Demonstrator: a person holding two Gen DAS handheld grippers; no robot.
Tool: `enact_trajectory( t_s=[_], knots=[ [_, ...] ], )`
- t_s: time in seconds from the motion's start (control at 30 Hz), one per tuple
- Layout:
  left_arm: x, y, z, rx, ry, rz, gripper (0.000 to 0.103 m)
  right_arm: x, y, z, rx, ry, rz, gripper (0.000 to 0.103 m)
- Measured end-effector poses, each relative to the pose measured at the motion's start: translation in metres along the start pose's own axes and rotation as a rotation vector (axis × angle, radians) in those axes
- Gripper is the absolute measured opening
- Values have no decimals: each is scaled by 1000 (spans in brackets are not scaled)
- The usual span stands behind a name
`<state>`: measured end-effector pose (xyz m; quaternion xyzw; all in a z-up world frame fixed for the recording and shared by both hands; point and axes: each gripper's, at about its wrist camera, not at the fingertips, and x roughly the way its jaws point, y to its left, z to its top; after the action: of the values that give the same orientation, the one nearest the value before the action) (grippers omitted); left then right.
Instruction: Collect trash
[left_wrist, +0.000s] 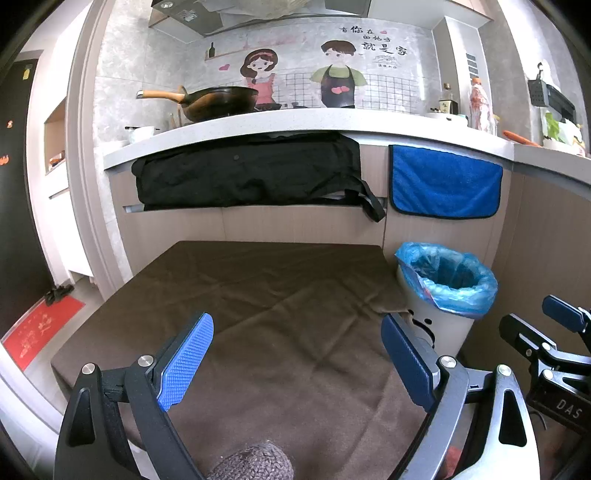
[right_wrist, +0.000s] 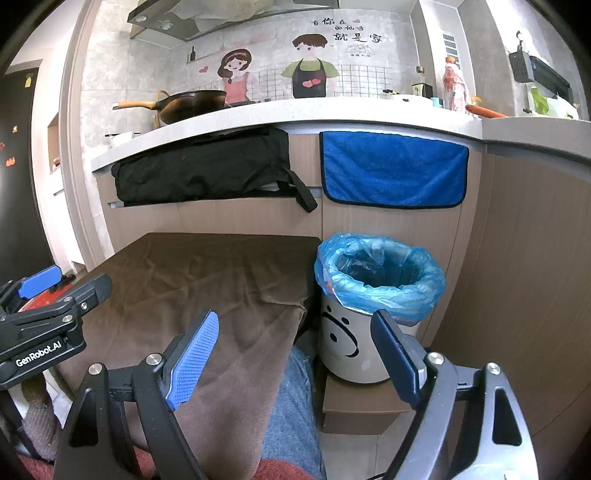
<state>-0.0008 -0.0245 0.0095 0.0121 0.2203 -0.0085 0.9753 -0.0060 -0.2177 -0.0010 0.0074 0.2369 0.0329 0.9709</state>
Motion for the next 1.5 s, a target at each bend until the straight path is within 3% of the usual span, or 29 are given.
enact_trajectory(
  t_s=[1.5],
  knots=[
    [1, -3, 0, 9, 4, -18, 92, 1, -7, 5, 0, -12, -2, 82]
  ],
)
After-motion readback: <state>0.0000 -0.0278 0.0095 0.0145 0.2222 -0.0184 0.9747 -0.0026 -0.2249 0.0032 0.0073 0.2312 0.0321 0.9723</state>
